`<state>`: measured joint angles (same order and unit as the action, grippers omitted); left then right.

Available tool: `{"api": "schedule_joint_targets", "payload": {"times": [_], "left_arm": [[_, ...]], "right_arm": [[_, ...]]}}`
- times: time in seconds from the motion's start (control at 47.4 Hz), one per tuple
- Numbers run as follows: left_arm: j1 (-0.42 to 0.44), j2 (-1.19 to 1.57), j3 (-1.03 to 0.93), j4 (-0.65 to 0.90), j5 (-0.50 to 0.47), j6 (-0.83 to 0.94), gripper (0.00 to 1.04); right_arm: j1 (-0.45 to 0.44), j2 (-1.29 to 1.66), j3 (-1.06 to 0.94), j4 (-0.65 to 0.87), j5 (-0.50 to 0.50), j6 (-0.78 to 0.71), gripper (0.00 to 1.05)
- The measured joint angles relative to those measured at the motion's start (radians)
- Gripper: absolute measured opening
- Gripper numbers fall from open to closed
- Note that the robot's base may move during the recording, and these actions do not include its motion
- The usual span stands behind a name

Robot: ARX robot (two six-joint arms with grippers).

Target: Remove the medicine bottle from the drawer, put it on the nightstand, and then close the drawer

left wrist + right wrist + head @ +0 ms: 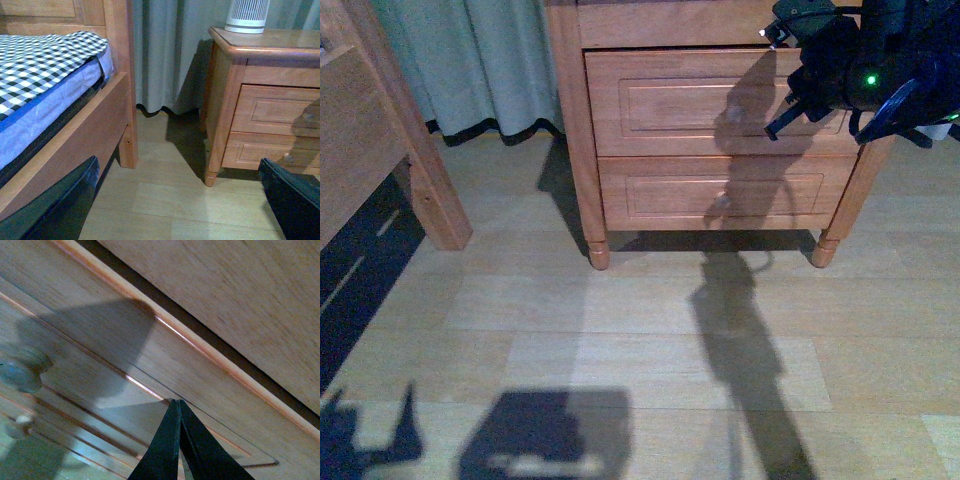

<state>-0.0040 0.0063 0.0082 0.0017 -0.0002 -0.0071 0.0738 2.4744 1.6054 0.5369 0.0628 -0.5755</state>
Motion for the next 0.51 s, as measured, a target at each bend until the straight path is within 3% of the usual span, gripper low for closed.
{"api": "schedule_joint_targets", "payload": {"times": [0.19,0.507], "left_arm": [[0.000,0.000,0.000,0.000,0.000,0.000,0.98],[0.000,0.000,0.000,0.000,0.000,0.000,0.98]], "right_arm": [[0.008,-0.057,-0.097,0.026,0.005,0.075,0.03],[0.064,-0.420,-0.457,0.008,-0.036,0.472,0.03]]}}
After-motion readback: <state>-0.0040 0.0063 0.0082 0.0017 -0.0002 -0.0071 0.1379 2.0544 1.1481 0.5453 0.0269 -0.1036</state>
